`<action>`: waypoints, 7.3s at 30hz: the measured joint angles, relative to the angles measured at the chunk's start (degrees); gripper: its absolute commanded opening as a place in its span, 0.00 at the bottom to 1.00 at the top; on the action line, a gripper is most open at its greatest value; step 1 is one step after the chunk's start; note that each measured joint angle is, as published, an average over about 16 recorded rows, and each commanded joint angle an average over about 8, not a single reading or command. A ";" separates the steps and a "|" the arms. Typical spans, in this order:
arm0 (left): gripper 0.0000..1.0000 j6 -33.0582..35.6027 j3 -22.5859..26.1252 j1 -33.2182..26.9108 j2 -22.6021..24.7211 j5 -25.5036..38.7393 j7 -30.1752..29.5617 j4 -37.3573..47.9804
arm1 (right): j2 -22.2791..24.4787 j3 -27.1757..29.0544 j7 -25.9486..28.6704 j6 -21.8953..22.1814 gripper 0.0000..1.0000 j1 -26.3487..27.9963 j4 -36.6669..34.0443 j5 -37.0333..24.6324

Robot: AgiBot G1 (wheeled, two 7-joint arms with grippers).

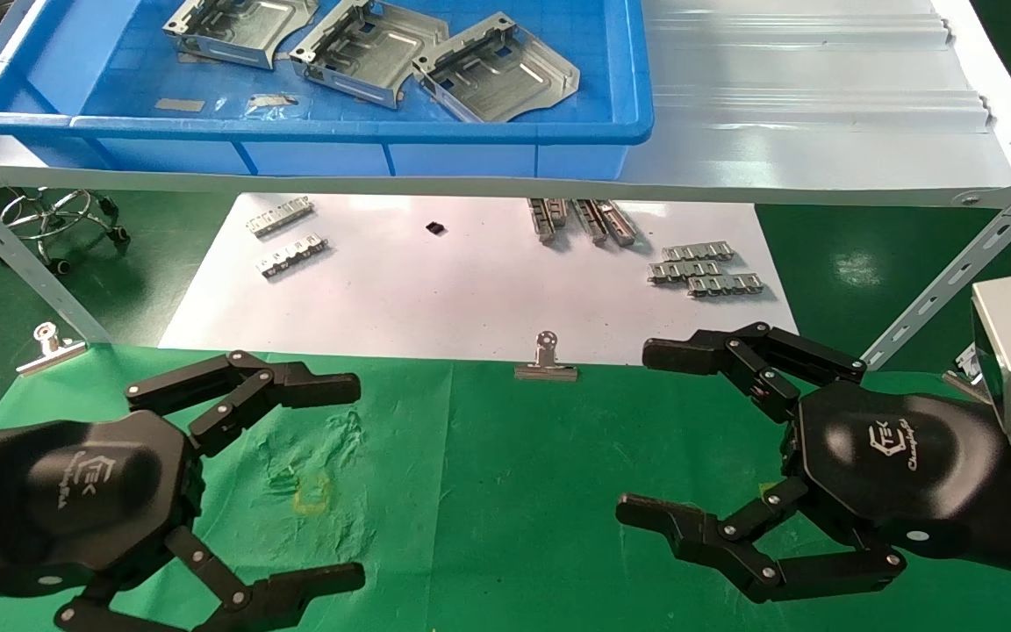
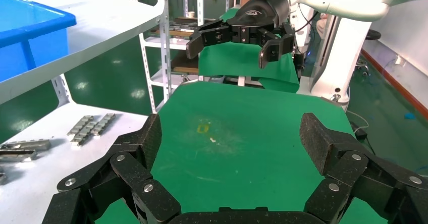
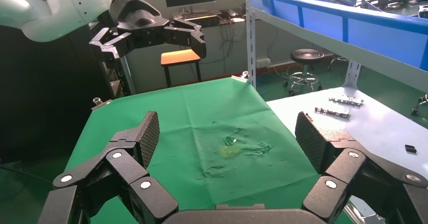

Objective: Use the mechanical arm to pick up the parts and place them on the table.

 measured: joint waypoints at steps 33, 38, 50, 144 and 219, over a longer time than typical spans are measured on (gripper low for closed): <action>1.00 -8.29 -0.53 -3.54 2.38 1.45 -2.66 0.47 | 0.00 0.00 0.00 0.00 0.00 0.00 0.00 0.00; 1.00 -13.92 0.38 -7.25 5.10 4.39 -4.39 2.29 | 0.00 0.00 0.00 0.00 0.00 0.00 0.00 0.00; 1.00 -23.91 5.08 -21.95 14.40 16.04 -3.14 17.38 | 0.00 0.00 0.00 0.00 0.00 0.00 0.00 0.00; 0.00 -6.02 11.03 -56.78 24.80 28.59 21.54 65.85 | 0.00 0.00 0.00 0.00 0.00 0.00 0.00 0.00; 1.00 0.98 37.35 -33.80 17.48 20.67 59.40 63.65 | 0.00 0.00 0.00 0.00 0.00 0.00 0.00 0.00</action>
